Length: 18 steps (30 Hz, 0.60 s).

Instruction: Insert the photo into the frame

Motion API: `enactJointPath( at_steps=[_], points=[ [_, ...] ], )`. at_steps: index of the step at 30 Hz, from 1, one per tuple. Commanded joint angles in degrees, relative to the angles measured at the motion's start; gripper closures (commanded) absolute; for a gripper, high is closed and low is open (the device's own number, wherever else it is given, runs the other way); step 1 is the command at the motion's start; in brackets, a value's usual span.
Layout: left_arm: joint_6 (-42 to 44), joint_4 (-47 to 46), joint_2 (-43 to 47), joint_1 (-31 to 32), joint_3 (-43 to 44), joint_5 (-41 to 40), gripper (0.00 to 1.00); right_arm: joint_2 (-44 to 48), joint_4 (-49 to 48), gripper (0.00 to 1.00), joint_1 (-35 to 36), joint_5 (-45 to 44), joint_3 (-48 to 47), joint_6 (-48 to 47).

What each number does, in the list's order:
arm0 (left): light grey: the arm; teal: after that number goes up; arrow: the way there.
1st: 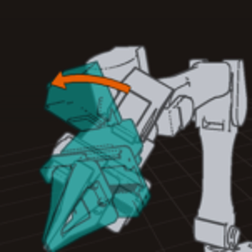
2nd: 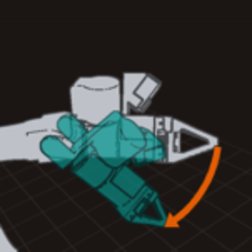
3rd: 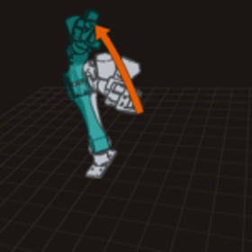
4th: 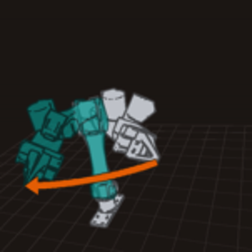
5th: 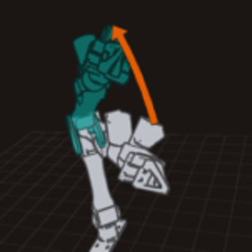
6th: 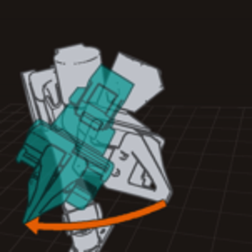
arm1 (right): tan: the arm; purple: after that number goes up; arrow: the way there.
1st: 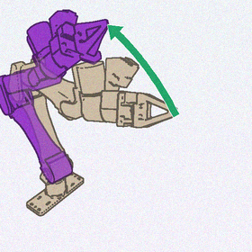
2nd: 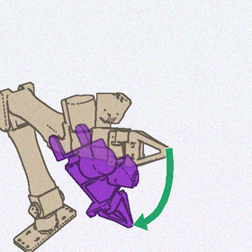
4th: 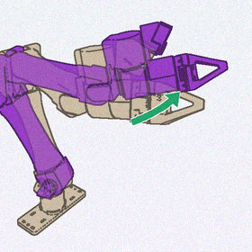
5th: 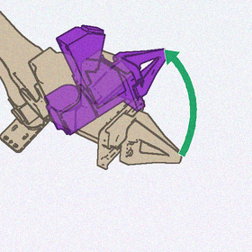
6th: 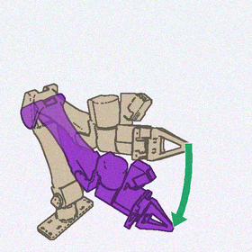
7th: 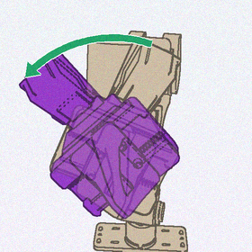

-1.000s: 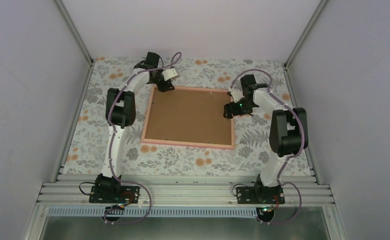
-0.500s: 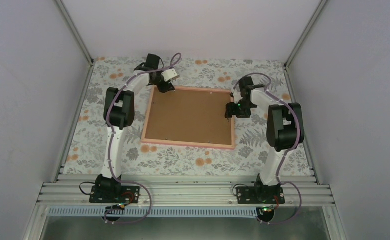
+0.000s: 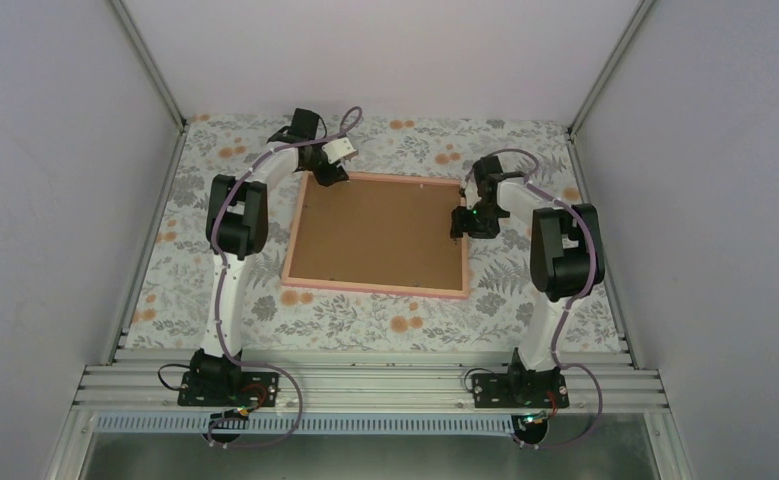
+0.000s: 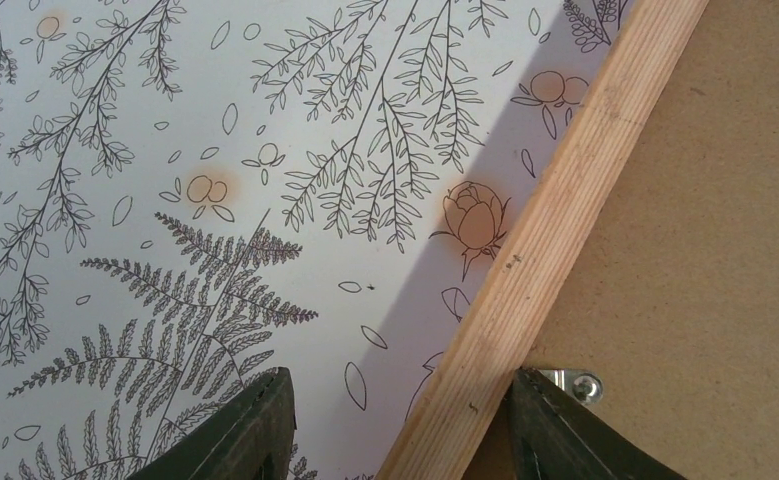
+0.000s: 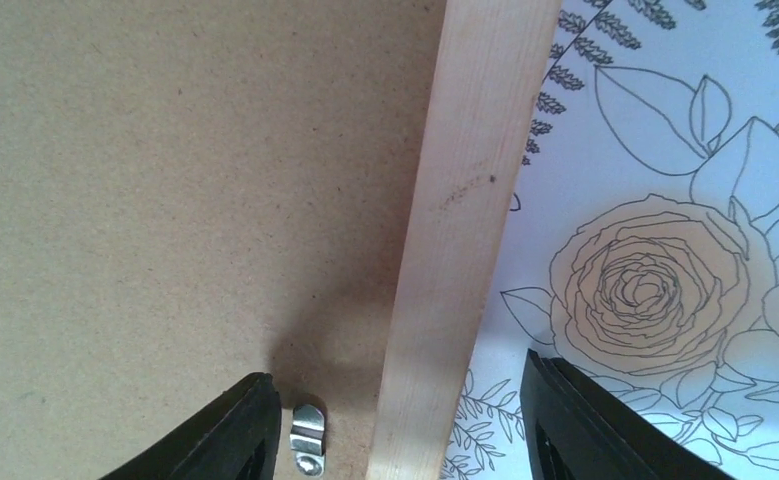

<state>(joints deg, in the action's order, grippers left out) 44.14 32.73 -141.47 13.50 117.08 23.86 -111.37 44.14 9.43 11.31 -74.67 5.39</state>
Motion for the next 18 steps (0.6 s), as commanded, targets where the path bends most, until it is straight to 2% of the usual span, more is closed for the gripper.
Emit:
enactJointPath(
  at_steps=[1, 5, 9, 13, 16, 18],
  points=[
    [0.46, 1.55, -1.31, 0.48, -1.47, -3.62, 0.46, -0.72, -0.66, 0.41, 0.64, -1.59, 2.67, 0.73],
    [0.68, 1.87, -1.65, 0.48, -0.75, -3.97, 0.46, -0.52, 0.21, 0.52, 0.61, -0.64, 2.89, -0.06],
    [0.76, 2.06, -1.86, 0.53, -0.39, -4.41, 0.46, -0.23, 0.92, 0.80, 0.45, 0.68, 3.09, -1.42],
    [0.71, 2.07, -1.88, 0.52, -0.40, -4.34, 0.46, -0.33, 1.56, 0.96, 0.22, 0.77, 1.47, -1.58],
    [0.77, 2.21, -1.83, 0.53, -0.20, -4.35, 0.46, 0.11, 2.28, 0.94, 0.21, 2.05, 0.48, -1.66],
    [0.77, 2.25, -1.76, 0.50, -0.18, -4.32, 0.46, 0.61, 2.83, 0.81, 0.16, 3.41, 0.17, -1.63]
  ],
)
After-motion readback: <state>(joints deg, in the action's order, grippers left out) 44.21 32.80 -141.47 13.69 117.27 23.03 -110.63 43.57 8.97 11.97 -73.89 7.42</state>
